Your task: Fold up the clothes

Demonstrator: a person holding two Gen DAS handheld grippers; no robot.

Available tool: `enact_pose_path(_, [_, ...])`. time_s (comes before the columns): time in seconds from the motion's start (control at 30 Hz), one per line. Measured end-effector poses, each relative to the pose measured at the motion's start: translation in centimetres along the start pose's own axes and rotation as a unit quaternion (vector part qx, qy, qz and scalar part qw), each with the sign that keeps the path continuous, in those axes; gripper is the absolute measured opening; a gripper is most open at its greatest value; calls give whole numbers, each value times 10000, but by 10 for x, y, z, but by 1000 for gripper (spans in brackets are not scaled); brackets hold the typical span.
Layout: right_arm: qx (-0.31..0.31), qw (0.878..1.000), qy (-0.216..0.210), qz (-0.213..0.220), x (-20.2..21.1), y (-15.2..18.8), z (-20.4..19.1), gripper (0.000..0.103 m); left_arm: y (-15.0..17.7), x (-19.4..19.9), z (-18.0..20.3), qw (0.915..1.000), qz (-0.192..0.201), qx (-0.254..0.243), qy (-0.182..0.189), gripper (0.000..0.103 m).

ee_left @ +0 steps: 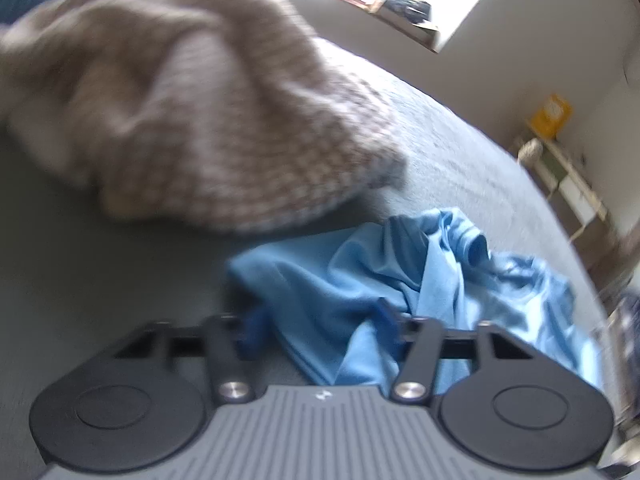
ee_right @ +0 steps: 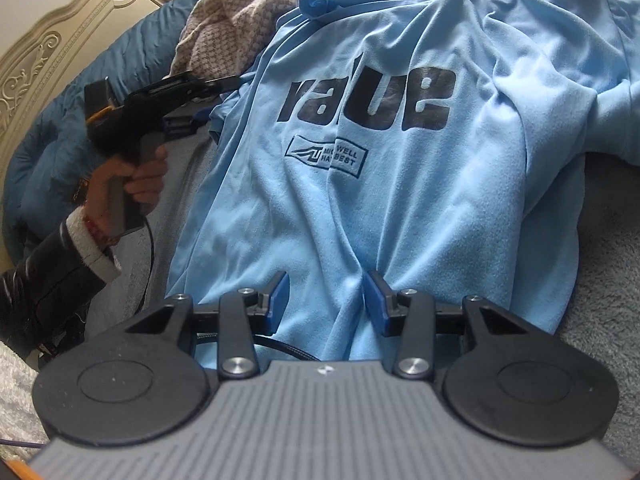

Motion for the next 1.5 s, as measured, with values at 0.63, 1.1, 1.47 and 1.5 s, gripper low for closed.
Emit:
enact_pose_path(0.63, [5,9999,-100,15,0,-3,1,41,-87,12,-36,9471,1170,-1737,-2431,13])
enact_pose_path(1.1, [-46,9999,31,122,-7,-8,-9,53,-86,90,-64,9628,1204,-761,-2297,83])
enact_pose_path(1.47, [166,9984,-111,535,32,1,-43,54,47,153,-39,9900,-472,-1051,-811,82])
enact_pose_path(1.5, [106,9982,-224,539,37,7,-47,54,63,155,-33,9891,-718,-1145,-592,81])
Point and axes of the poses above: each gripper's, at about its wrist camera, not at the fingertips, and x roughly against the way its jaws point, z to its right, y to its underside, the point moved 10 cm from there along -x, roughly the way its jaws point, and after that the axes turned 9 degrees about -y, right-handed, at the moved point
